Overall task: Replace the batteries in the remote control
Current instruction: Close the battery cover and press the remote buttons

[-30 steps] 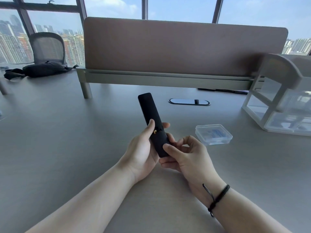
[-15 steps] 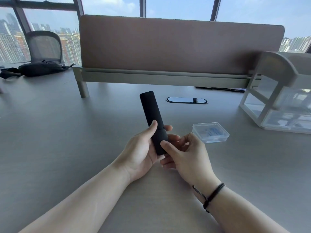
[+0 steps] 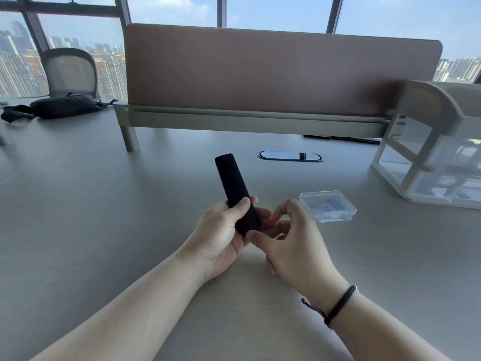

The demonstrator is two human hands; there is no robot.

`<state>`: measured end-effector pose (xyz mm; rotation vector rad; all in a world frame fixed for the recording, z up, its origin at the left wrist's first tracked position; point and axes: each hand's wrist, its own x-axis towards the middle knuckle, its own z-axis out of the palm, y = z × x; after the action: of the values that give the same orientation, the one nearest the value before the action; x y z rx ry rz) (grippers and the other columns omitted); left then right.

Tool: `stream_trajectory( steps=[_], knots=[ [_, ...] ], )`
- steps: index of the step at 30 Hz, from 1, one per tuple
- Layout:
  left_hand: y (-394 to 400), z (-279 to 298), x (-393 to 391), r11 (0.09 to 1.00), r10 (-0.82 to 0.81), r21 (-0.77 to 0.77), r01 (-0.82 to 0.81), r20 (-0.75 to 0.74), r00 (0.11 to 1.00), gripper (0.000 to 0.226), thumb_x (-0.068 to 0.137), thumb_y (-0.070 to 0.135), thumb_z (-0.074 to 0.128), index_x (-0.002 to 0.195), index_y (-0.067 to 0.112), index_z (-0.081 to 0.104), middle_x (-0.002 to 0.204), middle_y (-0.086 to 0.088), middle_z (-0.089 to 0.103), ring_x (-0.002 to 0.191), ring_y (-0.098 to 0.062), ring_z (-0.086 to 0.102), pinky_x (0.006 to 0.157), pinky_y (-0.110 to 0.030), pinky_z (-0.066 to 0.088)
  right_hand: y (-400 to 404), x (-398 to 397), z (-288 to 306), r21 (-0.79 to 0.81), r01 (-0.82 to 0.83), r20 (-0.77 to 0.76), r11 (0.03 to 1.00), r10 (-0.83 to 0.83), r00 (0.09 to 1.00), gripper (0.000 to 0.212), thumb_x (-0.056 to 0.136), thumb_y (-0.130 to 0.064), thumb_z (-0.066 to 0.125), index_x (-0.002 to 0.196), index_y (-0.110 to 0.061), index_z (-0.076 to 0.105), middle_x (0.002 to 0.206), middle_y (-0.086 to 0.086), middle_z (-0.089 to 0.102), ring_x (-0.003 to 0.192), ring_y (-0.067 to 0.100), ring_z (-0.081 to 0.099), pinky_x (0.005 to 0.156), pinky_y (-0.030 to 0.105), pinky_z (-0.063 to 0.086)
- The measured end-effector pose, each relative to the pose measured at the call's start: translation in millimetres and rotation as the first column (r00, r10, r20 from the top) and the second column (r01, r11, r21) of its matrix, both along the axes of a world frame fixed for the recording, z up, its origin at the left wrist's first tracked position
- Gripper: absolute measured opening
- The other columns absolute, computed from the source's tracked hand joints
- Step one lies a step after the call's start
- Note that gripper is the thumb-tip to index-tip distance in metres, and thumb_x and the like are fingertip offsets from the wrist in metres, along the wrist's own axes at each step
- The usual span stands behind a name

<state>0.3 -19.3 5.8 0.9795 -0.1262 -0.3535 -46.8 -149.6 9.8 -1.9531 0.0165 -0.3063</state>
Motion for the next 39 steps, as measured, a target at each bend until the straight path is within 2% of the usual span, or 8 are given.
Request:
stream_trajectory(
  steps=[2,9,17,23,29,32,36,39],
  knots=[
    [0.0,-2.5,1.5,0.999,0.024,0.028,-0.024,-0.002,1.0,0.024,0.102,0.019,0.047,0.11,-0.001,0.057,0.071,-0.011,0.066,0.066,-0.023,0.066,0.073,-0.034,0.05,-0.4,-0.8,-1.1,-0.146,-0.022,0.062,0.989,0.031,0.998,0.034,0.074,-0.023,0.082,0.078,-0.023,0.048,0.049,-0.014,0.059,0.041,0.005,0.048,0.045,0.014,0.035],
    [-0.7,-4.3,-2.1,0.992,-0.106,0.071,0.104,0.02,0.994,0.023,0.099,0.023,0.051,0.1,0.0,0.057,0.074,-0.013,0.058,0.068,-0.025,0.057,0.069,-0.035,0.05,-5.1,-6.3,4.8,-0.552,0.081,0.225,0.83,0.055,0.973,0.038,0.069,-0.049,0.076,0.092,-0.032,0.051,0.058,-0.017,0.043,0.056,0.005,0.048,0.049,0.027,0.04],
    [-3.9,-0.6,-9.6,0.988,-0.152,-0.041,0.15,-0.047,0.987,0.024,0.104,0.021,0.044,0.106,0.001,0.055,0.07,-0.013,0.051,0.06,-0.024,0.057,0.061,-0.032,0.054,-9.4,-4.2,7.0,-0.611,0.121,0.374,0.782,0.15,0.915,0.041,0.072,-0.051,0.07,0.109,-0.041,0.054,0.107,-0.013,0.06,0.076,0.016,0.067,0.055,0.036,0.055],
    [-4.3,-0.9,-8.7,0.984,-0.17,-0.058,0.167,-0.068,0.983,0.021,0.104,0.021,0.045,0.107,0.002,0.052,0.073,-0.013,0.049,0.064,-0.023,0.053,0.06,-0.03,0.054,-7.9,-2.4,5.5,-0.637,0.115,0.375,0.763,0.175,0.91,0.039,0.073,-0.05,0.065,0.109,-0.038,0.059,0.102,-0.013,0.066,0.076,0.015,0.069,0.054,0.036,0.055],
    [-3.8,-3.4,-5.2,0.97,-0.205,-0.155,0.186,-0.121,0.971,0.055,0.099,0.056,0.035,0.115,0.007,0.055,0.079,-0.01,0.049,0.073,-0.021,0.044,0.07,-0.031,0.044,-10.7,2.3,0.9,-0.52,0.022,0.288,0.854,0.151,0.945,0.042,0.07,-0.041,0.077,0.108,-0.032,0.064,0.111,-0.018,0.059,0.08,0.005,0.062,0.066,0.032,0.057],
    [-2.4,-2.5,-6.0,0.973,-0.211,-0.116,0.199,-0.108,0.971,0.044,0.1,0.048,0.042,0.111,0.011,0.062,0.082,-0.007,0.052,0.069,-0.015,0.048,0.069,-0.029,0.044,-13.6,3.2,2.5,-0.418,-0.013,0.24,0.908,0.124,0.963,0.04,0.07,-0.048,0.075,0.107,-0.035,0.063,0.107,-0.021,0.061,0.089,0.001,0.061,0.07,0.021,0.052],
    [-1.8,1.8,-13.2,0.964,-0.262,0.051,0.261,0.016,0.965,0.031,0.097,0.035,0.053,0.099,0.006,0.066,0.077,-0.007,0.057,0.067,-0.019,0.051,0.056,-0.029,0.04,-13.6,4.8,10.7,-0.041,-0.024,0.127,0.999,0.029,0.992,0.027,0.078,-0.044,0.073,0.093,-0.022,0.067,0.086,-0.009,0.073,0.077,-0.001,0.069,0.06,0.021,0.055],
    [-7.8,3.5,-23.3,0.952,-0.263,0.189,0.241,0.101,0.96,0.027,0.097,0.025,0.054,0.113,0.004,0.061,0.081,-0.013,0.066,0.068,-0.032,0.062,0.048,-0.032,0.044,-21.2,8.2,16.0,0.252,-0.026,0.032,0.967,0.019,0.999,0.026,0.092,-0.029,0.067,0.081,-0.005,0.069,0.065,0.011,0.071,0.05,0.026,0.064,0.047,0.039,0.053]
  ],
)
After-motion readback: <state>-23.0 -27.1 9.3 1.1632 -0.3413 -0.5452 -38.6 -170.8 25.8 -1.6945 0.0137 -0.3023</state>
